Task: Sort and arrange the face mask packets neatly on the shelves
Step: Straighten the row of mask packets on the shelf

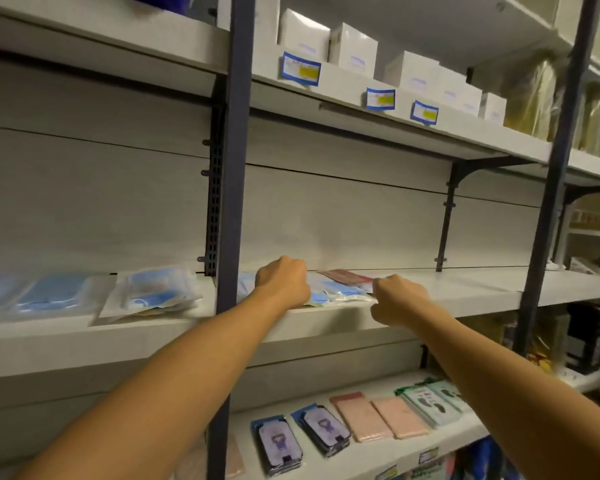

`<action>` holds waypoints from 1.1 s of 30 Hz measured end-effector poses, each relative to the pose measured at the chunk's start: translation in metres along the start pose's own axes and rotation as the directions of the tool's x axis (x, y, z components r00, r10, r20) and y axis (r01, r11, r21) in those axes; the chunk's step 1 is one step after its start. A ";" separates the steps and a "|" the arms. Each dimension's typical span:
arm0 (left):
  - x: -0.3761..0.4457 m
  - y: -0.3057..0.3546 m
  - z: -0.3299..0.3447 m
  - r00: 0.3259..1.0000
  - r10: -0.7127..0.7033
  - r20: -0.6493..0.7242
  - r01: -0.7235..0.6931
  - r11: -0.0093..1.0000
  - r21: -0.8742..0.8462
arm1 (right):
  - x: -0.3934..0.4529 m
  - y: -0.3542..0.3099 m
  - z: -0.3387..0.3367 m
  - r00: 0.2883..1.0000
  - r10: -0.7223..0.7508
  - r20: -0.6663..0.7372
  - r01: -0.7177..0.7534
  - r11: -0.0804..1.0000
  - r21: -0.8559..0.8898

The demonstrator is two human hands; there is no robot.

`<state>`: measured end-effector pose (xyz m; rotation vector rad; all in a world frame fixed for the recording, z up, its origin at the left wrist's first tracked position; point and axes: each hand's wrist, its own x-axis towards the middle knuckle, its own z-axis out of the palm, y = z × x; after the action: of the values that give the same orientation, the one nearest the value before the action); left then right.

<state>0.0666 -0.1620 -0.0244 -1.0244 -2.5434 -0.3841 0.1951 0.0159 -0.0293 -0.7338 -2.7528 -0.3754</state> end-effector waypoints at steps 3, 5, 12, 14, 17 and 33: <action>0.015 0.001 0.007 0.996 -0.084 0.004 0.084 0.996 0.017 | 0.020 0.017 0.003 1.000 0.006 -0.012 -0.006 1.000 0.010; 0.024 0.001 0.012 0.987 -0.157 0.017 0.157 0.988 0.010 | 0.034 0.030 0.007 1.000 0.001 -0.014 -0.001 1.000 0.020; 0.055 0.000 0.035 0.922 -0.386 0.031 0.386 0.922 0.002 | 0.090 0.063 0.021 1.000 -0.017 -0.006 0.017 0.999 0.038; 0.063 0.003 0.039 0.887 -0.461 0.027 0.461 0.887 -0.001 | 0.109 0.068 0.026 1.000 -0.030 0.001 0.029 0.998 0.052; 0.075 0.008 0.041 0.834 -0.549 0.045 0.549 0.836 0.019 | 0.139 0.073 0.035 0.998 -0.066 0.013 0.064 0.990 0.122; 0.124 0.027 0.054 0.618 -0.738 0.271 0.775 0.629 -0.054 | 0.227 0.080 0.095 0.995 -0.079 0.066 0.047 0.921 0.388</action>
<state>-0.0095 -0.0470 -0.0163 0.0802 -3.0980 -0.7479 0.0285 0.2142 -0.0309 -0.5674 -2.8009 0.1901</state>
